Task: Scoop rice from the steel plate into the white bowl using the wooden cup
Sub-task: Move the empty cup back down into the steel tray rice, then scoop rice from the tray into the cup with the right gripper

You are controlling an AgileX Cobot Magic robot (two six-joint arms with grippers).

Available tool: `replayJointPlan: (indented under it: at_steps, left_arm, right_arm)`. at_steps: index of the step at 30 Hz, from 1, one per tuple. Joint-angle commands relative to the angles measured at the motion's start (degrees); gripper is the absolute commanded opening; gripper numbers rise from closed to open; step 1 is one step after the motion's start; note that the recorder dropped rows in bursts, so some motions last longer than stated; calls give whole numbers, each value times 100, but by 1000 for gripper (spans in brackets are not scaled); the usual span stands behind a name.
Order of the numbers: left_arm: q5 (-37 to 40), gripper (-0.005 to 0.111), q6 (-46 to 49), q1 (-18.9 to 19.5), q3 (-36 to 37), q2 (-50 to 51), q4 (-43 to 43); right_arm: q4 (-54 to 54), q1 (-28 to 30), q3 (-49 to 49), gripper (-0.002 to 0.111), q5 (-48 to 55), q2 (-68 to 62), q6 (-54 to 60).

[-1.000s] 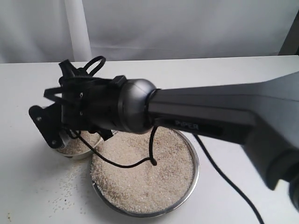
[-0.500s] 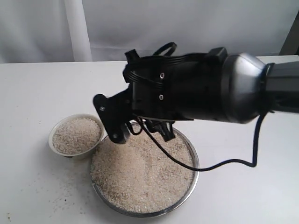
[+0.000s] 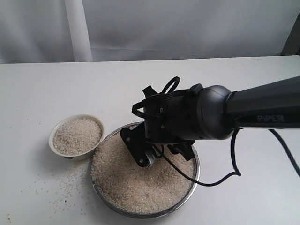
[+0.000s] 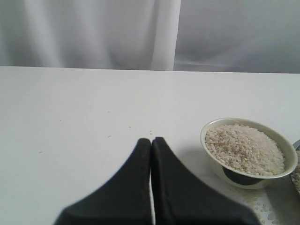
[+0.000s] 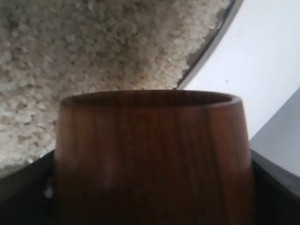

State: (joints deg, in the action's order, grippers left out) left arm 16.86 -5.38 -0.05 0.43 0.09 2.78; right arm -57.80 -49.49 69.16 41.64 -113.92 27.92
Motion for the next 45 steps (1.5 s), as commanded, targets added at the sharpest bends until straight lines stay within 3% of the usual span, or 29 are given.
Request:
replayJointPlan:
  at_steps: [1,10,32,42,45]
  left_arm:
    - [-57,0,-14,-21,-43,-9,-26]
    - [-57,0,-14,-21,-43,-9,-26]
    - [-57,0,-14,-21,-43,-9,-26]
    - [-57,0,-14,-21,-43,-9,-26]
    - [-57,0,-14,-21,-43,-9,-26]
  right_arm:
    - [-153,30,27,0,-58,-197,15]
    - [-87,18,27,0,-269,-431,15]
    - [2247,-193,27,0,-1970,-431,15]
    - [2660,-100,-27,0,-1993,-385,15]
    - [2772,63,-485,0,-2623,-102,15]
